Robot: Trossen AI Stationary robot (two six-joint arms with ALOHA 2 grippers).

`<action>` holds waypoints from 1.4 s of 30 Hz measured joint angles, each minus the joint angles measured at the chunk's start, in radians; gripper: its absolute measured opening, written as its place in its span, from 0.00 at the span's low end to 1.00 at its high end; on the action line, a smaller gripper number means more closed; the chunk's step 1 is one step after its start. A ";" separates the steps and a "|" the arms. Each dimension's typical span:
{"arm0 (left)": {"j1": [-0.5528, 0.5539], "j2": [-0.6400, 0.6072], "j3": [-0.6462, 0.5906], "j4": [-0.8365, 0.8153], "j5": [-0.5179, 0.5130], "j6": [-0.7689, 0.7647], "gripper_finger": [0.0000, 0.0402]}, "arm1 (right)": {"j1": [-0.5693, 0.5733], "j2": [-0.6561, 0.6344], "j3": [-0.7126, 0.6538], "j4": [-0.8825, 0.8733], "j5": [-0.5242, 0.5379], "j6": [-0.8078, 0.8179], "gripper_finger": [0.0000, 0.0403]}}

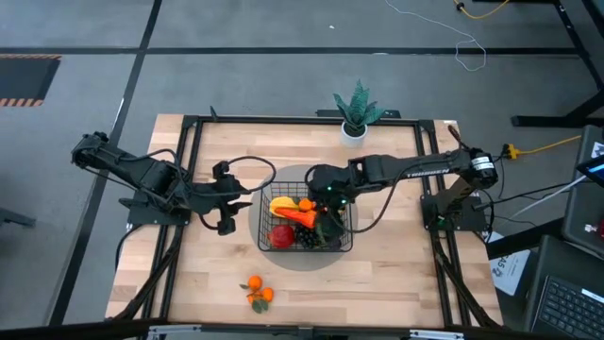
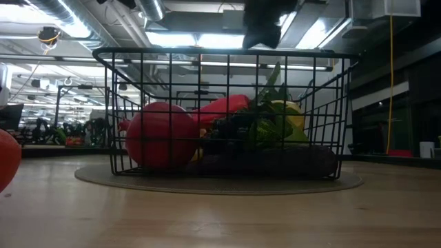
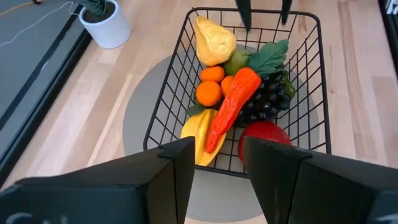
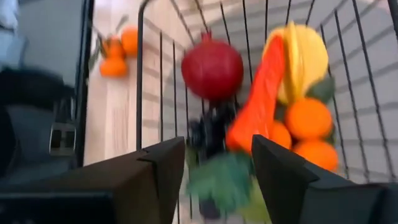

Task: Build produce basket
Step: Put the tangerines into the black wire basket

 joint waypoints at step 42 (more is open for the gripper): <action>-0.001 0.000 0.000 0.124 -0.018 -0.066 0.31 | 0.645 -0.472 -0.234 -0.338 0.833 0.522 0.41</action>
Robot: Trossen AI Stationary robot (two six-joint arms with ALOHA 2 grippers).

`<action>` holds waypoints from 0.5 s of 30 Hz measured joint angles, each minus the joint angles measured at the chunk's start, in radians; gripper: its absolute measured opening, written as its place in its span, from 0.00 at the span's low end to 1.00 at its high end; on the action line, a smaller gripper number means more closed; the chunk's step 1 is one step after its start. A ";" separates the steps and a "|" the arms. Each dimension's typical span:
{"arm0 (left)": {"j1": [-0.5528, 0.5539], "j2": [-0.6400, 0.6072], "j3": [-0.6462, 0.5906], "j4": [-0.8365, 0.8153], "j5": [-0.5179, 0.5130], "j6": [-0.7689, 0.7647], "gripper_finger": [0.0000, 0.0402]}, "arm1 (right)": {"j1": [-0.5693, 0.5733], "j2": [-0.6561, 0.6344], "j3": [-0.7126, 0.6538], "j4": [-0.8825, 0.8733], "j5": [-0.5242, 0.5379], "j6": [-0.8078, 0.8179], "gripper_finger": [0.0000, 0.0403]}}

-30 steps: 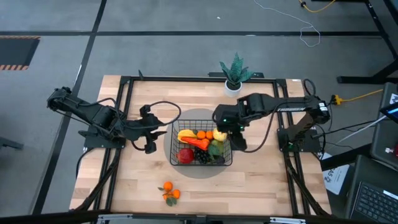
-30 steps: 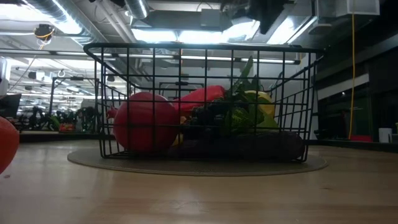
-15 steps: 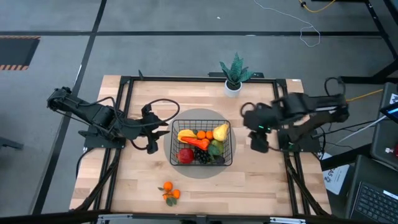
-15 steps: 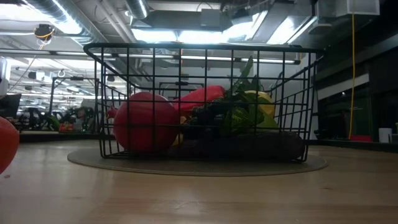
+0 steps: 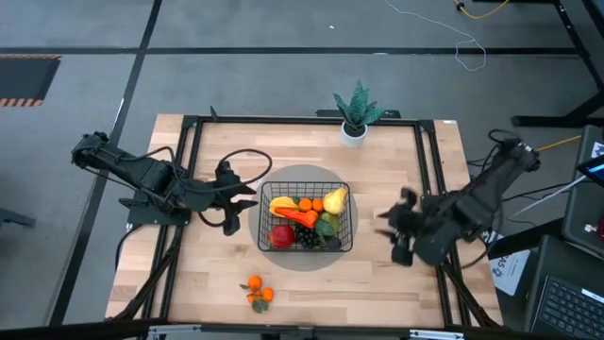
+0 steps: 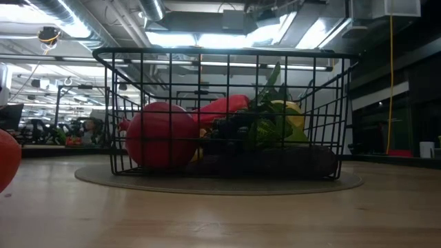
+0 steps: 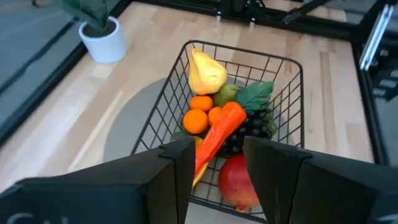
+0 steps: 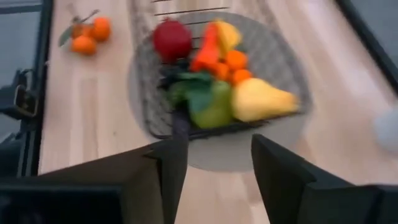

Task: Build produce basket
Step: Put the tangerines into the black wire basket

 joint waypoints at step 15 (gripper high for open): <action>0.000 0.000 0.000 0.002 -0.004 -0.057 0.31 | 0.013 0.119 -0.579 1.332 -0.027 -0.382 0.41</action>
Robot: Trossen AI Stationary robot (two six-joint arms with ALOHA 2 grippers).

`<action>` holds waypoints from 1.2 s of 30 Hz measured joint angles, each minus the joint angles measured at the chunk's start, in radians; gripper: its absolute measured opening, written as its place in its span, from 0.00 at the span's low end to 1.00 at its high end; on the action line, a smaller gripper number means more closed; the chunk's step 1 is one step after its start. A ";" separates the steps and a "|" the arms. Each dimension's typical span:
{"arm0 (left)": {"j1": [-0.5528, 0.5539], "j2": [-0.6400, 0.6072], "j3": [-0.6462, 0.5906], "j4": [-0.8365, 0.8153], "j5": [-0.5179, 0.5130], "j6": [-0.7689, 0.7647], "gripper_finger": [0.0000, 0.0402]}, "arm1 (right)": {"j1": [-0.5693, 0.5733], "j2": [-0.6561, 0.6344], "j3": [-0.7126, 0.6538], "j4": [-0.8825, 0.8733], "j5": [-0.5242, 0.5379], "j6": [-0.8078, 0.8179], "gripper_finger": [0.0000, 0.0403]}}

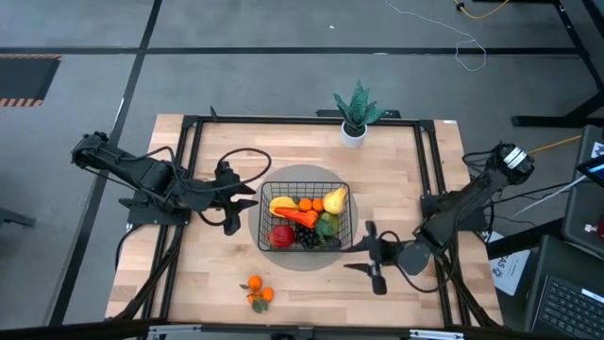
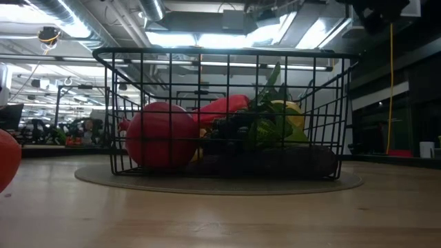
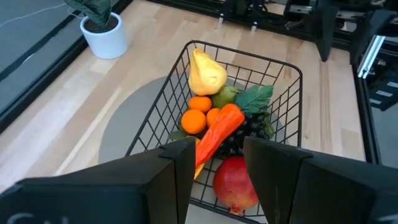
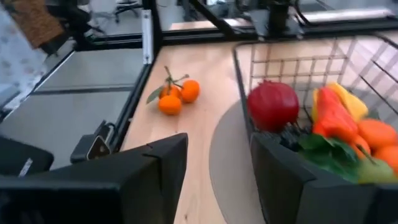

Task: Build produce basket
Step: Put the tangerines into the black wire basket

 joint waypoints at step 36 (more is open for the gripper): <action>-0.294 0.497 0.000 0.082 0.655 -0.621 0.31 | -0.043 -0.007 -0.009 -0.017 -0.259 -0.037 0.41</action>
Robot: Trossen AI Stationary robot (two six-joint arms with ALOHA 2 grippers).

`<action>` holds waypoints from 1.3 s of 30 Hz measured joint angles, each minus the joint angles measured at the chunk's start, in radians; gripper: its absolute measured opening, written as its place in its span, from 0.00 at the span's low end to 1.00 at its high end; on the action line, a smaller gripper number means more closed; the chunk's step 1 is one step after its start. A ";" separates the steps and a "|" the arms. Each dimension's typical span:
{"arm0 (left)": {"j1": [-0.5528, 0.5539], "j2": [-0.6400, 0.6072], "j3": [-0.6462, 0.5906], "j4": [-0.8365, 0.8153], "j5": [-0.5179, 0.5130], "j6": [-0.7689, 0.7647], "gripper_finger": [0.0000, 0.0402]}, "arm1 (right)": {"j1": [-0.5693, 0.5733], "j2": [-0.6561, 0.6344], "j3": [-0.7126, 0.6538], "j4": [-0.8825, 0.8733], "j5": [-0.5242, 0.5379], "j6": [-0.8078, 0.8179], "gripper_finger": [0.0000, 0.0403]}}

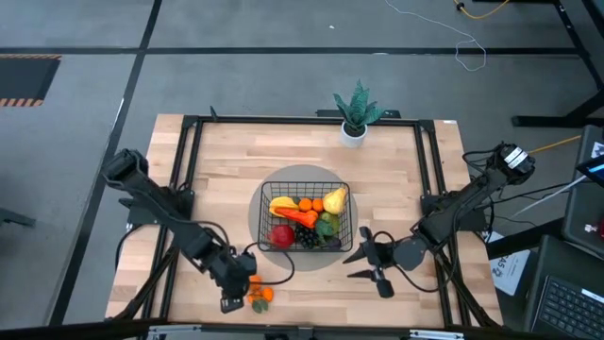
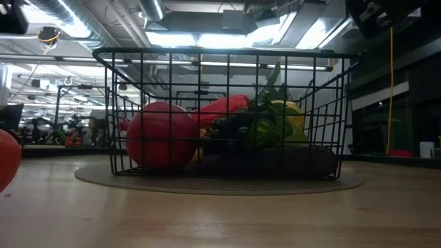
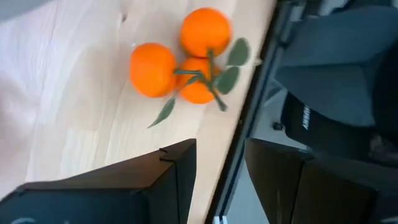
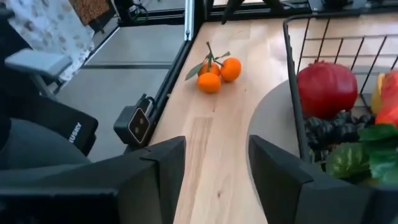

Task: Build produce basket
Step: Put the tangerines into the black wire basket

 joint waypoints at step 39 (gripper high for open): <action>-0.032 0.101 0.000 0.127 -0.113 -0.060 0.31 | 0.000 0.000 0.000 -0.068 0.000 0.165 0.41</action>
